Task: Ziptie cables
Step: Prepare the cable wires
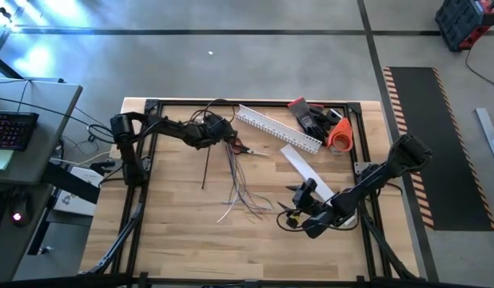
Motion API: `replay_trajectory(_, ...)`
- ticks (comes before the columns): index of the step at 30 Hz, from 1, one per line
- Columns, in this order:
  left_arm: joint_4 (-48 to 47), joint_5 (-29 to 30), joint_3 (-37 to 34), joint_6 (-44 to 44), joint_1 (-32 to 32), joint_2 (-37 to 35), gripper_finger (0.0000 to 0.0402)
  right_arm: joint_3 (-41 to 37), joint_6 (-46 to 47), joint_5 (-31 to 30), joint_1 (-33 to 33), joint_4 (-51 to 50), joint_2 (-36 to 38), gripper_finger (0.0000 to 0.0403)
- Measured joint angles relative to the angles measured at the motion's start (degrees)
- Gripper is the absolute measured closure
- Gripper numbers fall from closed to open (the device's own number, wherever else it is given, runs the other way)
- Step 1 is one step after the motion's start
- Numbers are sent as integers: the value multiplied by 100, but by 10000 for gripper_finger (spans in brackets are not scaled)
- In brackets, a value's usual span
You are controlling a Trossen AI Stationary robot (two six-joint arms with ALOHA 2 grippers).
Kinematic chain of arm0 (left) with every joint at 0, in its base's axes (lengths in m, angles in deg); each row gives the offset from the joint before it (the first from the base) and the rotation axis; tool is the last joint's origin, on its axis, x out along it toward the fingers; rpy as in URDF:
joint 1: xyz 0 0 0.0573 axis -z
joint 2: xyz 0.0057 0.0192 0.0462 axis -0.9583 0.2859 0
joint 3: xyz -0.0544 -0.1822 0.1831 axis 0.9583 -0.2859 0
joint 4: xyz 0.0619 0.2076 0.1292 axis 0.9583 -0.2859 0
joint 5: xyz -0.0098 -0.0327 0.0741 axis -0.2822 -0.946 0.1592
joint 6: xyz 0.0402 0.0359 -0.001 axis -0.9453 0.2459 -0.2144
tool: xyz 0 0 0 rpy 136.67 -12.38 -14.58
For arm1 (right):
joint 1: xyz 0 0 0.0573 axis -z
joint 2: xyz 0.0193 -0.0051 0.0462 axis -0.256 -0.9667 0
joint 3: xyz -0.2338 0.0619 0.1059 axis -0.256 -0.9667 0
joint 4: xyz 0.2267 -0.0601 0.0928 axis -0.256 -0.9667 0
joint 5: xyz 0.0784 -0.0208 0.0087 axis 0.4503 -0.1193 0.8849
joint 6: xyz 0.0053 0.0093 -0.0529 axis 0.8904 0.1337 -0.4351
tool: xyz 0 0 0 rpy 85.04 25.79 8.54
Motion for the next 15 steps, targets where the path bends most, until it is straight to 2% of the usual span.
replay_trajectory(9,-32,20,4,-393,146,-98,384,0,-34,-2,-5,126,0,96)
replay_trajectory(15,-72,222,-26,-1039,729,-1118,388,11,-299,-328,-5,458,0,96)
